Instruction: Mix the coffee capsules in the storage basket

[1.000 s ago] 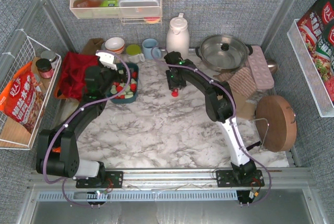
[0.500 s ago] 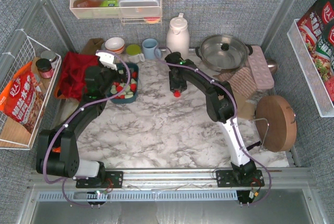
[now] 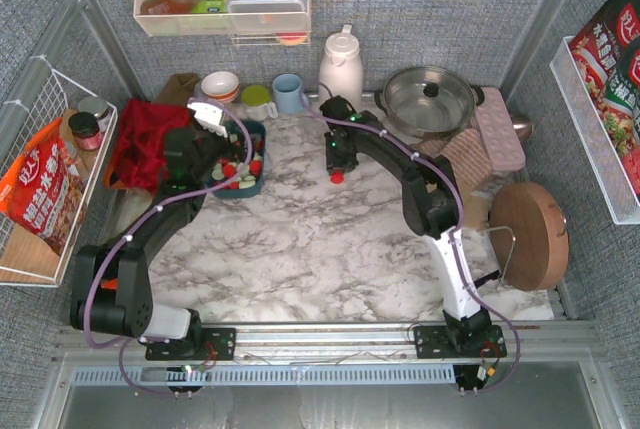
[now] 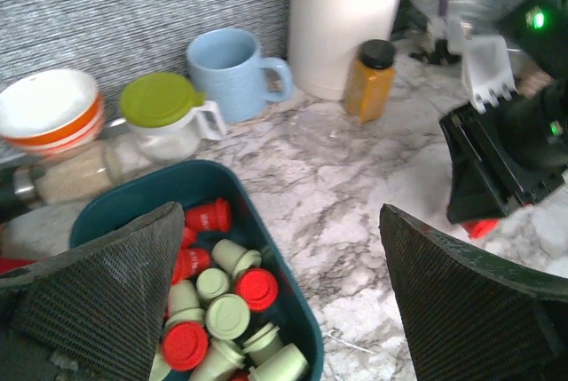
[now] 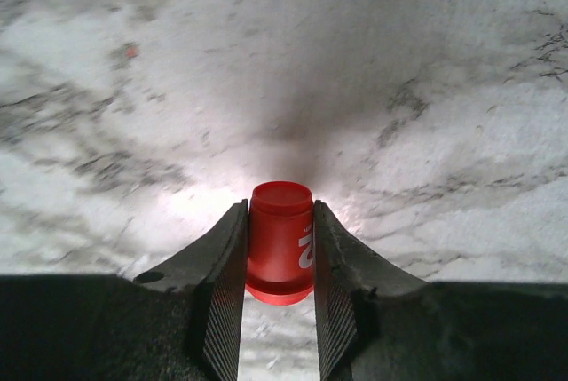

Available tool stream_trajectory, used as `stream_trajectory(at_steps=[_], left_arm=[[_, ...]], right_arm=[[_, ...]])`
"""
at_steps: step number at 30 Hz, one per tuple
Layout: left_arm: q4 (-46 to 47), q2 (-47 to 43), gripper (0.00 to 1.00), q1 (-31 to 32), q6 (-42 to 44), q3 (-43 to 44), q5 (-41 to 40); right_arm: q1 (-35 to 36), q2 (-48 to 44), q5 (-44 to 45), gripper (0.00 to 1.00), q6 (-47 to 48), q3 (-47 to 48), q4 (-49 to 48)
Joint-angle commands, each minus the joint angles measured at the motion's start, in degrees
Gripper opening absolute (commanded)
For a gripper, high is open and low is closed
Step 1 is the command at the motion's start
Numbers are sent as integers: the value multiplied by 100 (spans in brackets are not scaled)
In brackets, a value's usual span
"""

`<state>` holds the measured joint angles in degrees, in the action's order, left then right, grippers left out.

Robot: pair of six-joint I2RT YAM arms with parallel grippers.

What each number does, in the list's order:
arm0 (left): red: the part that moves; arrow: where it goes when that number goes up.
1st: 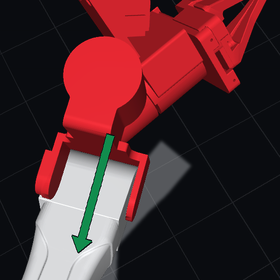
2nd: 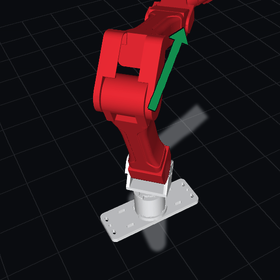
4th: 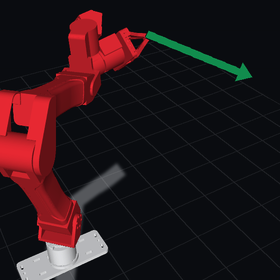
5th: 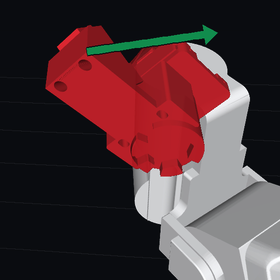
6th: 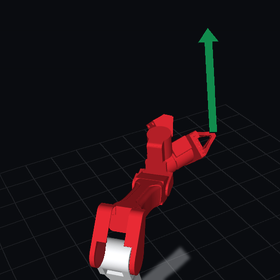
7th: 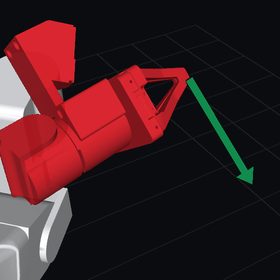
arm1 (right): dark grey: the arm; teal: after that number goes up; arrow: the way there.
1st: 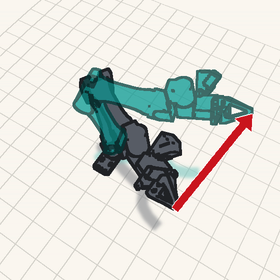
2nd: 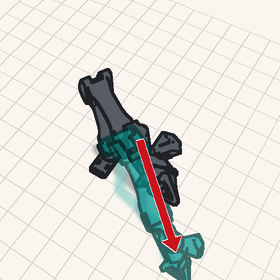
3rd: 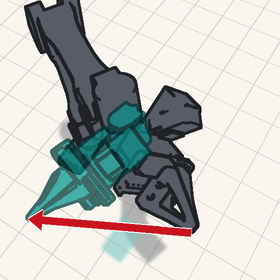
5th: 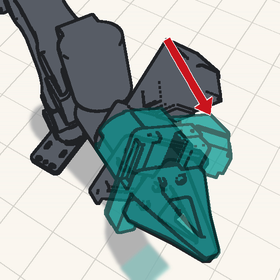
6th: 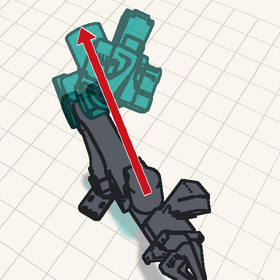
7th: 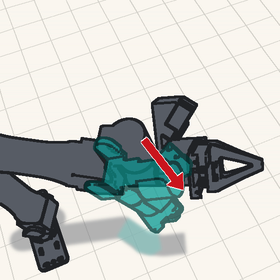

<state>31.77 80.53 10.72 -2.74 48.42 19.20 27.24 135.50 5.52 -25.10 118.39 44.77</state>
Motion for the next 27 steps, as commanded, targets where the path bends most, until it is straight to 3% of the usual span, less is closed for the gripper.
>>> stream_trajectory(at_steps=[1,5,11,15,22,27], left_arm=[[1098,49,99,91,162,-320,1250],[2303,18,99,344,497,-851,2018],[2343,140,99,720,961,-912,2970],[2345,148,99,938,1290,-993,3117],[2334,-125,99,1124,2076,-1249,3200],[2347,-282,99,1245,2460,-1385,3062]], right_arm=[[32,-689,-658,22,-38,-471,-826],[141,-1720,-1017,20,-83,-1532,-2258],[534,-3324,-1545,17,-117,-3514,-4931],[851,-4029,-1545,18,-15,-4658,-6421],[1073,-4594,-1587,18,-134,-5332,-7236],[1108,-4749,-1769,17,-159,-5401,-7187]])
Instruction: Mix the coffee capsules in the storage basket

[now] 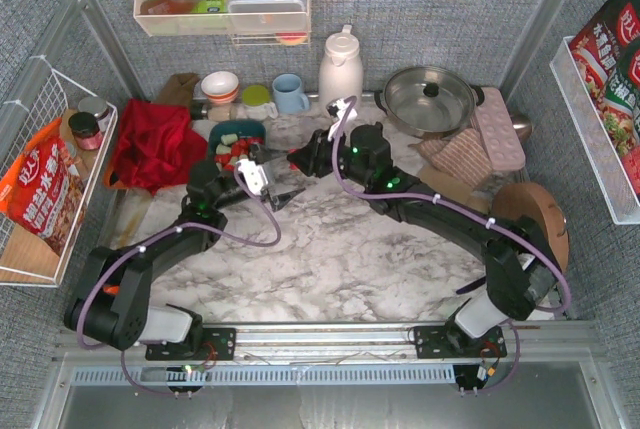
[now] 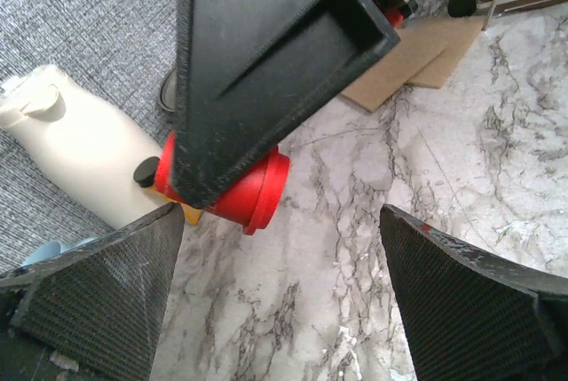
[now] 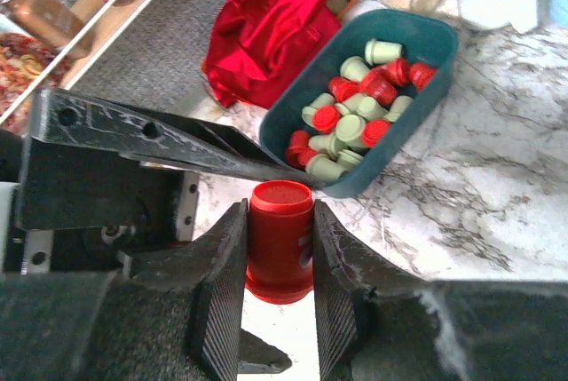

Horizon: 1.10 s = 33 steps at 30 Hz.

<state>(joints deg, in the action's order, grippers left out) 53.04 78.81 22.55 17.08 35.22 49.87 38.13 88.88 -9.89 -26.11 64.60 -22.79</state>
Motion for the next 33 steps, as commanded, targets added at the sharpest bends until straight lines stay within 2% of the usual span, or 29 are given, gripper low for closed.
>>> stream_trajectory(at_steps=[1,17,19,25,28,33], left_arm=[[241,-154,99,81,540,-94,-71],[550,-480,98,149,597,-279,-333],[558,-484,94,150,622,-279,-293],[585,-505,69,154,666,-288,-199],[585,-513,61,154,682,-292,-197],[585,-520,44,154,709,-301,-269]], right_arm=[[20,-90,-277,17,-86,-30,-424],[76,-99,-749,18,-545,-14,-276],[80,-84,-759,18,-569,15,-213],[90,-81,-784,18,-630,31,-156],[90,-94,-779,19,-634,88,-34],[96,-155,-767,28,-570,159,237]])
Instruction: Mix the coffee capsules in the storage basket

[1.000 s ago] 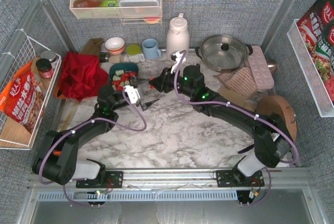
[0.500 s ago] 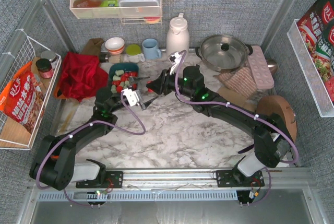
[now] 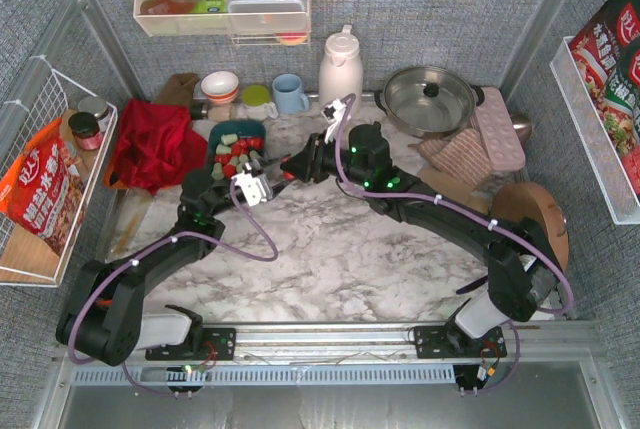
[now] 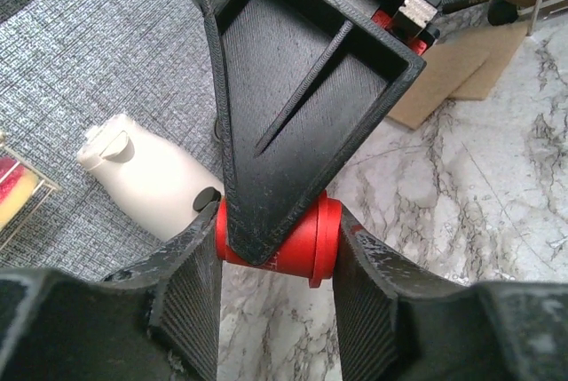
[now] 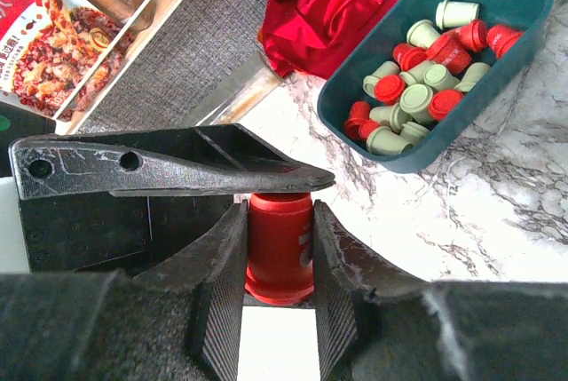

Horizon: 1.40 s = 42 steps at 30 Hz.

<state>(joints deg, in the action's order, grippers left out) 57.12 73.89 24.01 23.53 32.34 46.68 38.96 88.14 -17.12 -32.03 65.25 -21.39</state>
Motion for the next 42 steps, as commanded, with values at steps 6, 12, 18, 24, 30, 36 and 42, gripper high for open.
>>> stream_trajectory(at_steps=[6,12,18,24,30,36,42], left_arm=[[163,-18,35,9,77,-26,-58],[107,-22,32,11,43,-17,-251],[-810,165,29,-48,-214,286,-1824],[-1451,932,31,-803,-1674,1119,-3222],[-2384,2002,34,-1162,-1986,2193,-3513],[-3480,3098,36,-1422,-2308,3431,-3495],[-3872,3639,45,-1495,-2638,4030,-3092]], right_arm=[[13,-295,290,44,297,115,627],[2,-594,892,53,733,182,1355],[4,-1009,1654,57,1345,178,2111],[6,-1520,2526,60,2179,-48,2696],[-3,-1931,3536,61,2754,-496,2833],[-28,-2503,4064,70,3191,-1270,2606],[-74,-2900,4246,80,3372,-1645,2552]])
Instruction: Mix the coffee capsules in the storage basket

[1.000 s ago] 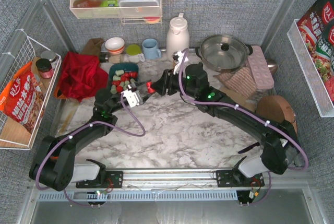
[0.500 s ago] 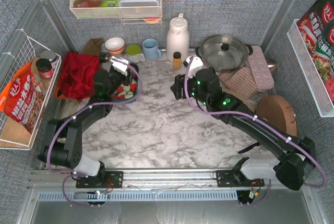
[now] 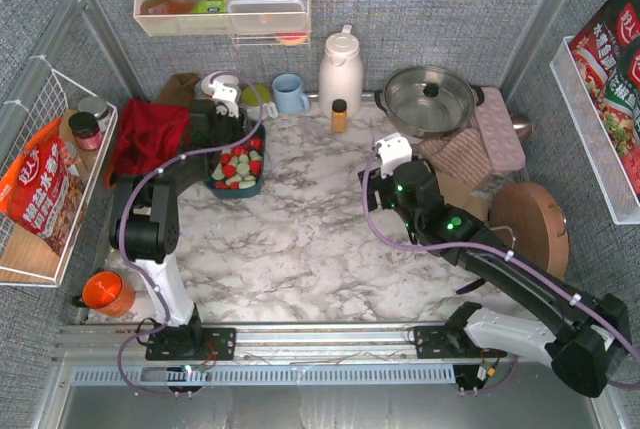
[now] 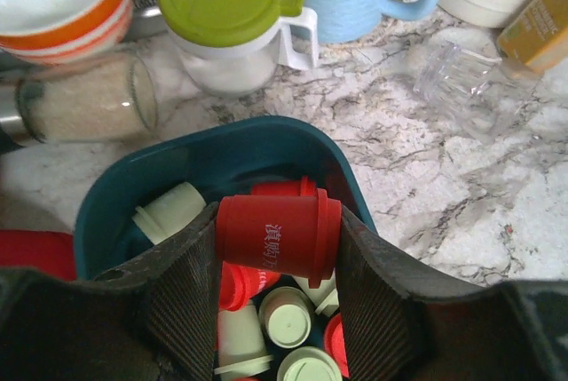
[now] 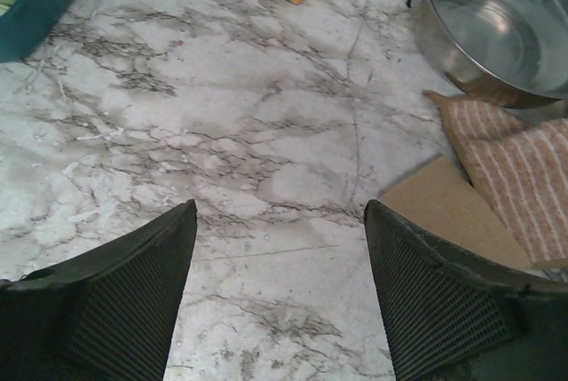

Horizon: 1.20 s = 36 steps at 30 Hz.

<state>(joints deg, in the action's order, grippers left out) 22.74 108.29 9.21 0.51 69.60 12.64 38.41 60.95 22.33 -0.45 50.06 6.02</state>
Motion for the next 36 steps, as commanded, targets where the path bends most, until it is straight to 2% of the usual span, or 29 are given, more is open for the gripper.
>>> stream_trajectory(at_steps=[1,5,8,12,15,19,22,24,30,33,36], left_arm=[[-565,248,46,-16,-383,399,308],[-998,345,57,-11,-396,568,225],[-1234,348,78,-16,-332,592,109],[-1332,245,90,-11,-205,483,47],[-1075,5,99,-13,-247,214,80],[-548,-713,99,-11,-258,-317,-58],[-73,-1488,99,-10,-164,-895,-269],[273,-2072,99,4,-131,-1376,-538],[1181,-4161,99,161,-180,-3234,-1602],[1573,-4965,99,217,-256,-4129,-2207],[1515,-5468,99,221,-69,-4695,-2710]], right_arm=[[-28,-218,307,80,214,-154,-217],[-42,-283,293,81,254,-205,-276],[-70,-279,332,81,278,-237,-306],[-115,-264,325,82,248,-269,-347],[-160,-251,372,82,243,-273,-366],[-324,-280,902,85,230,-519,-681],[-665,-291,1401,96,248,-937,-1078],[-1029,-229,1646,99,231,-1357,-1664],[-1832,241,2087,99,-33,-2687,-3447],[-2076,502,2161,99,-222,-2917,-3778],[-2255,857,2206,99,-331,-2943,-3904]])
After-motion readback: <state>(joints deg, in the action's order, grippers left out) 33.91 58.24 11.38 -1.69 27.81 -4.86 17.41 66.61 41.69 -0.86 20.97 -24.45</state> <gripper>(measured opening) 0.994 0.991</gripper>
